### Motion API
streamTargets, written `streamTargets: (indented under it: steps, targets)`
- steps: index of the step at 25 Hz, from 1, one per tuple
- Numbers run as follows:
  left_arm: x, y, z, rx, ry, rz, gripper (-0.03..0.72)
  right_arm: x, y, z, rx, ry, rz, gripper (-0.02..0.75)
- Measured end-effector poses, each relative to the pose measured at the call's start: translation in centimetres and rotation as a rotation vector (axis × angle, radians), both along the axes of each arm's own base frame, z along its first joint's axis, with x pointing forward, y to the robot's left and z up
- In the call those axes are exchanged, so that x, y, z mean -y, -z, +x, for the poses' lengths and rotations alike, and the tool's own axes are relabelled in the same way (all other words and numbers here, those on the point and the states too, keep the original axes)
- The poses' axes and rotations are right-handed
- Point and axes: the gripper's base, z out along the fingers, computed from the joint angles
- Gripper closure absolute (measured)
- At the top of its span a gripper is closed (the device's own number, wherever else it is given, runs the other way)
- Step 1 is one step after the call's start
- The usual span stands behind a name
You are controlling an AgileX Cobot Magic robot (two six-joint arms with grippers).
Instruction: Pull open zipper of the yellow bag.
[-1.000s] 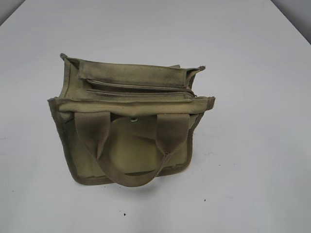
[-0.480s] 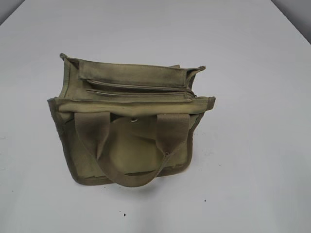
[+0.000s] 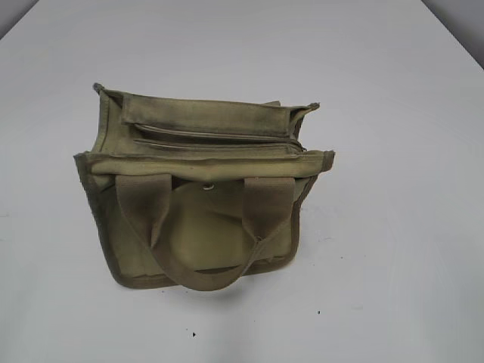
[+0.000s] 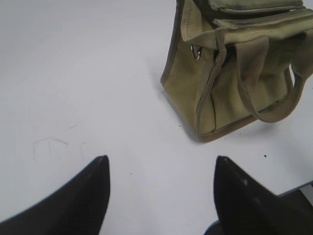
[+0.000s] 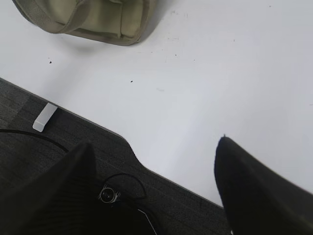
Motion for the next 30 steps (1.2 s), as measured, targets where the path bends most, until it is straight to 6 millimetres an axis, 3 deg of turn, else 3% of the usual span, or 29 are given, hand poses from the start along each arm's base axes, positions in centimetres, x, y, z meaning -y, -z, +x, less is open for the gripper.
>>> streamTargets:
  steps: [18,23,30]
  targets:
    - [0.0,0.0,0.0,-0.001,0.0,0.0,0.211,0.0,0.0,0.0,0.002,0.013,0.004,0.155]
    - [0.1,0.0,0.0,-0.001,-0.057,0.0,0.221,0.3,-0.1,0.1,0.019,0.208,0.011,0.155]
    - [0.2,0.0,0.1,-0.001,-0.256,0.0,0.232,0.7,-0.2,-1.8,0.167,0.364,0.051,0.155]
